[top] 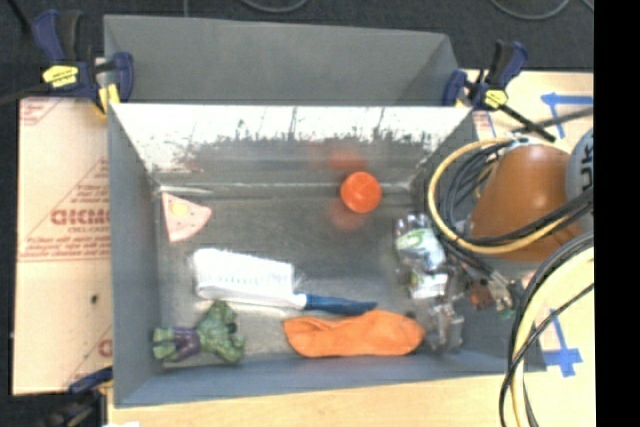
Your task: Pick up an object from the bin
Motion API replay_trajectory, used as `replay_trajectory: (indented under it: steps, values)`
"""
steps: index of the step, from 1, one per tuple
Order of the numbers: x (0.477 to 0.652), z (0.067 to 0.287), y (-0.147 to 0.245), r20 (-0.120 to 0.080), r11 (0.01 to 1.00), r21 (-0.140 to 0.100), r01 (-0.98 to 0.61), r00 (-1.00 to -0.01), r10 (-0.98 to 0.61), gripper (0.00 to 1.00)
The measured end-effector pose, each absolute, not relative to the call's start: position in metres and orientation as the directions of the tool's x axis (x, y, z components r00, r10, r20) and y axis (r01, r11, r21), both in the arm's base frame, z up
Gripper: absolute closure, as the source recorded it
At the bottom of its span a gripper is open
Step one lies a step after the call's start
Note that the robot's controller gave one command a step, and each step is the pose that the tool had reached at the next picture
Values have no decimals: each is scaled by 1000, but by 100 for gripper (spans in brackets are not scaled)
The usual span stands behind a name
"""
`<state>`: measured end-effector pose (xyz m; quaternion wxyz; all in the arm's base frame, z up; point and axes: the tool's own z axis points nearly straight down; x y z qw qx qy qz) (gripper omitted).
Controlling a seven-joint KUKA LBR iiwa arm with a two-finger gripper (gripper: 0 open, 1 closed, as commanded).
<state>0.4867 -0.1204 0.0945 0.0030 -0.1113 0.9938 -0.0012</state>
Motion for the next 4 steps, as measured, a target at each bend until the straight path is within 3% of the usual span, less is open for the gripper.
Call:
replay_trajectory:
  steps: [1, 2, 3, 4]
  values:
    - [486, 86, -104, -4, 898, -4, -441, -898, -441, 0]
    - [487, 78, -79, -6, 965, -3, -261, -965, -261, 0]
    - [484, 90, -48, -6, 988, -3, -156, -988, -156, 0]
    - [482, 85, -42, -5, 934, -4, -356, -934, -356, 0]
